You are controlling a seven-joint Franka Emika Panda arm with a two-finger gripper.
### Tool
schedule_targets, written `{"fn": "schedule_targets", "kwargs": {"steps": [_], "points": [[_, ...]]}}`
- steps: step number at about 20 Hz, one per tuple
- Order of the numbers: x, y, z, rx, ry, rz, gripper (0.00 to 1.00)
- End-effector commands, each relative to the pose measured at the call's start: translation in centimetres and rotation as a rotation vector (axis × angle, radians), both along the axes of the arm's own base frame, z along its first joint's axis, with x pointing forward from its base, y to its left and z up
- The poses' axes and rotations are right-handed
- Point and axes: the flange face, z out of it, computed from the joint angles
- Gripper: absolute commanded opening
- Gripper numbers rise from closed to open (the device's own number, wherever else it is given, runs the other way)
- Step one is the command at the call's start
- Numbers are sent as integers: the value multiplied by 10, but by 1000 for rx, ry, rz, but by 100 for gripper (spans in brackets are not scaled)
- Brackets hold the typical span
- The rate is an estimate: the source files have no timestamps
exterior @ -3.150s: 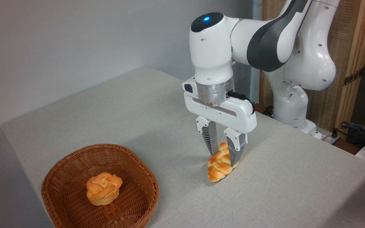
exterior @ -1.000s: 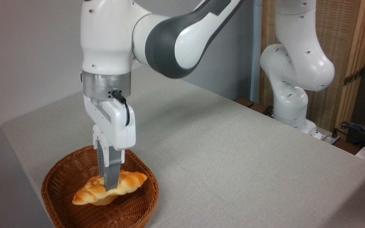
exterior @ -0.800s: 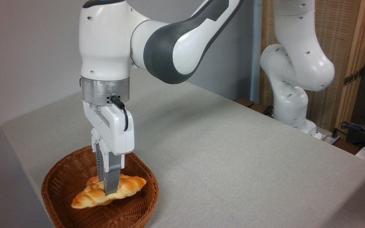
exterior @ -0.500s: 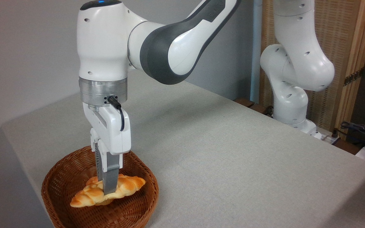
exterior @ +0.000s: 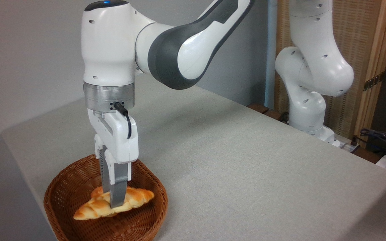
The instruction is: Put bread into the basket
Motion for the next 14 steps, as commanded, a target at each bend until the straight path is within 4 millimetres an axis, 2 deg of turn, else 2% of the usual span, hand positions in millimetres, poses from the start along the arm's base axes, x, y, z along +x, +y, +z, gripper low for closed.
{"fn": "schedule_targets", "kwargs": {"steps": [1,5,7,8,10,12,14], "points": [[0,-1,10,11,-14,-24,100],[-2,0,20,7,-31,-21,100],[-8,0,41,-12,-58,-14,100],[-16,-4,57,-31,-72,-15,100],[-30,-17,78,-91,-56,-14,100],[-47,-16,98,-153,-28,13,100],[-66,-31,114,-203,28,28,100]]}}
